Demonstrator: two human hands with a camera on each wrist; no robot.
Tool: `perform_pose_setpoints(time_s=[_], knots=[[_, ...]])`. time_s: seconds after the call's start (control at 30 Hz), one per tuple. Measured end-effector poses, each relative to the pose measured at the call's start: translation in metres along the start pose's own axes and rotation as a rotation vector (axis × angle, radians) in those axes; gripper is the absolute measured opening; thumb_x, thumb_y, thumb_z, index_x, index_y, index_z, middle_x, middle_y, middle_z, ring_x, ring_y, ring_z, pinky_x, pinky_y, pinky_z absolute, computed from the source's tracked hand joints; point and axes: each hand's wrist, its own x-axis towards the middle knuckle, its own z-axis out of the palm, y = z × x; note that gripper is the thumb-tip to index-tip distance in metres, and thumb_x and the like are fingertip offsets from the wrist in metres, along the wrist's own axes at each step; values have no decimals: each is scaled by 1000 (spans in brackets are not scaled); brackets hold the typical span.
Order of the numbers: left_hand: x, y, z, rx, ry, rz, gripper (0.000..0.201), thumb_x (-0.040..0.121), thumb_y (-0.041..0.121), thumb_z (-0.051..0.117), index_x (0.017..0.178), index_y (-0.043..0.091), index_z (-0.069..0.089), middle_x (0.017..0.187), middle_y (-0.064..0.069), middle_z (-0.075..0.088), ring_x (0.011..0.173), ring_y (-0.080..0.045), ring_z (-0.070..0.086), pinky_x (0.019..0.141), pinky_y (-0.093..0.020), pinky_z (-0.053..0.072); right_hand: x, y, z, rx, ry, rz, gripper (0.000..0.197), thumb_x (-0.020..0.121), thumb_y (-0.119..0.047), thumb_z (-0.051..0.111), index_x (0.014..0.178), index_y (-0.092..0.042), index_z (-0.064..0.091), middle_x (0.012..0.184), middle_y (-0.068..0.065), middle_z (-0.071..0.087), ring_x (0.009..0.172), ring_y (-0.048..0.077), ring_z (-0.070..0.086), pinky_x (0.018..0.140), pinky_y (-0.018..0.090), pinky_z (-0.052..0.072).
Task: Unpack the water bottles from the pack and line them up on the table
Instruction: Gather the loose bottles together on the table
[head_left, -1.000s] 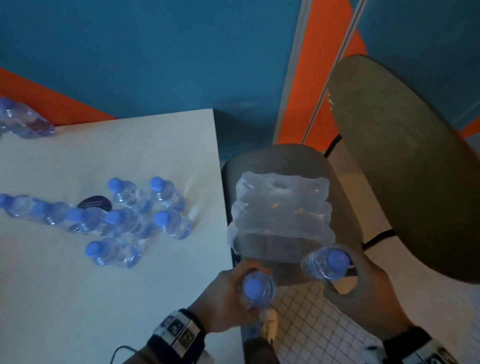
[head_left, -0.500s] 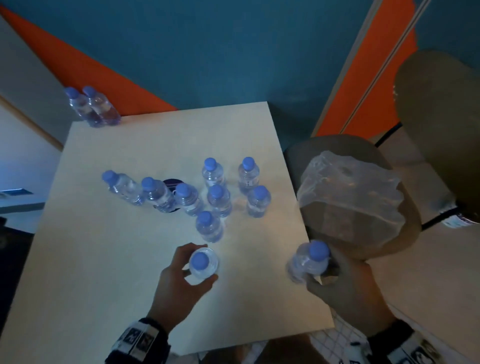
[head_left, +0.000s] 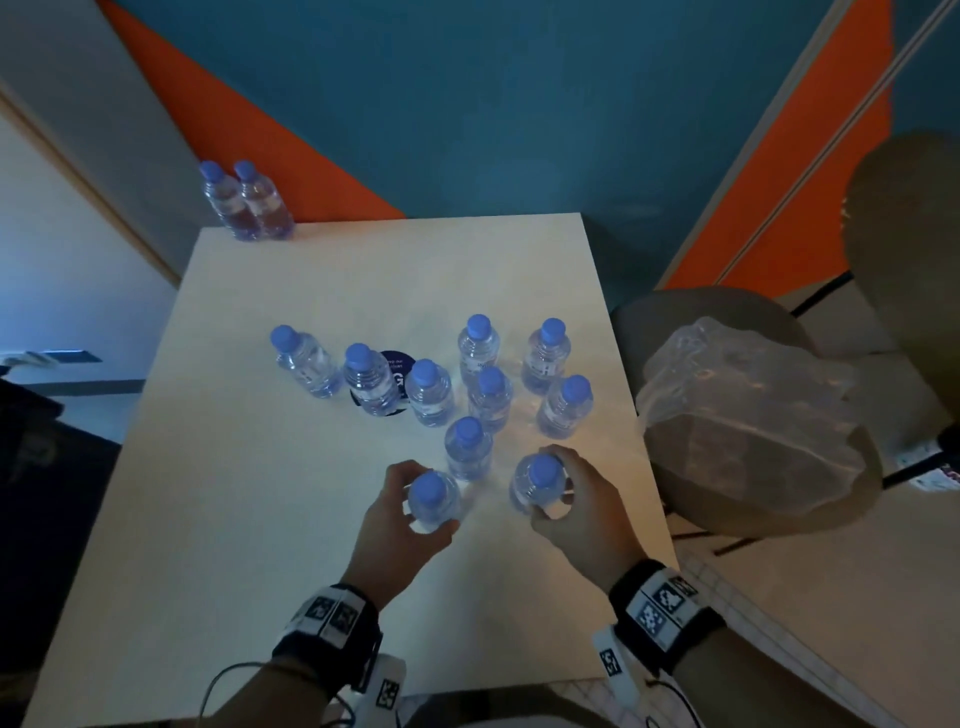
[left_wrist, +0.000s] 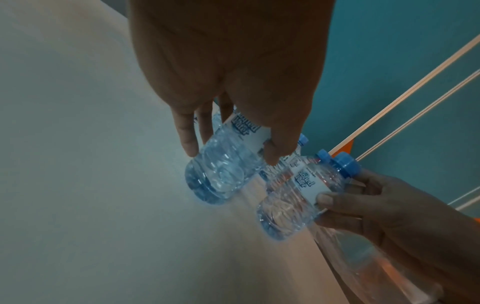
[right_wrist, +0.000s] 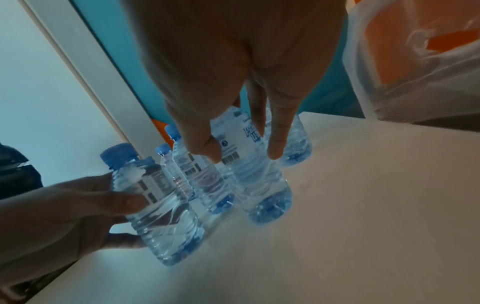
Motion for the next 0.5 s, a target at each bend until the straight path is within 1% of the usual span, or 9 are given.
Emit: perform_pose_setpoints(time_s=[0.07, 0.1, 0.13, 0.17, 0.23, 0.3, 0.4, 0.47, 0.5], knots=[[-3, 0, -13, 20, -65, -12, 73, 69, 9, 89, 124, 37, 49, 126, 21, 64, 115, -4, 65, 90, -23, 57, -7, -7, -11, -47, 17, -15, 87, 68, -39, 89, 142, -31, 45, 136, -10, 53, 123, 10, 53, 103, 32, 47], [-6, 0, -23, 46, -92, -7, 76, 71, 8, 84, 128, 38, 46, 133, 21, 60, 121, -5, 62, 94, -28, 56, -13, -13, -20, -70, 60, -50, 88, 68, -42, 90, 143, -28, 45, 137, -9, 52, 123, 10, 51, 102, 32, 45], [-9, -1, -36, 67, -100, 2, 75, 73, 3, 78, 131, 38, 45, 138, 19, 57, 125, -6, 60, 97, -31, 56, -20, -24, -29, -78, 112, -105, 83, 70, -43, 89, 141, -25, 48, 135, -7, 53, 121, 13, 53, 101, 33, 46], [-12, -1, -50, 72, -74, 14, 73, 74, -3, 71, 132, 36, 47, 140, 17, 57, 126, -8, 60, 98, -32, 57, -27, -37, -37, -62, 157, -171, 72, 74, -40, 86, 136, -23, 53, 130, -6, 57, 118, 15, 55, 98, 36, 49], [-13, -1, -85, 63, 50, 30, 67, 76, -17, 61, 125, 27, 57, 133, 15, 65, 122, -11, 64, 96, -30, 58, -35, -75, -47, 13, 191, -291, 48, 80, -30, 81, 123, -20, 62, 120, -7, 62, 114, 17, 60, 92, 42, 51], [-7, 3, -124, 55, 205, 44, 60, 77, -26, 56, 114, 20, 65, 122, 14, 71, 116, -14, 68, 91, -24, 59, -33, -120, -42, 96, 170, -392, 38, 81, -20, 78, 116, -18, 64, 115, -6, 65, 111, 17, 62, 92, 39, 51], [22, 17, -176, 33, 388, 115, 52, 79, -25, 56, 109, 16, 66, 112, 5, 73, 110, -20, 69, 82, -13, 56, -12, -191, -5, 249, 132, -455, 44, 81, -15, 76, 122, -17, 61, 122, -6, 62, 116, 17, 60, 97, 32, 48], [50, 28, -201, 47, 447, 191, 55, 80, -22, 59, 110, 23, 64, 118, 0, 69, 108, -20, 68, 80, -13, 54, 13, -224, 32, 300, 160, -447, 55, 79, -13, 77, 129, -16, 56, 129, -5, 58, 122, 15, 56, 102, 29, 45], [65, 32, -210, 69, 449, 229, 56, 80, -18, 62, 112, 28, 61, 123, -2, 65, 108, -18, 66, 81, -15, 54, 29, -237, 53, 301, 189, -433, 60, 76, -13, 77, 132, -15, 54, 133, -3, 55, 125, 15, 54, 104, 30, 44]])
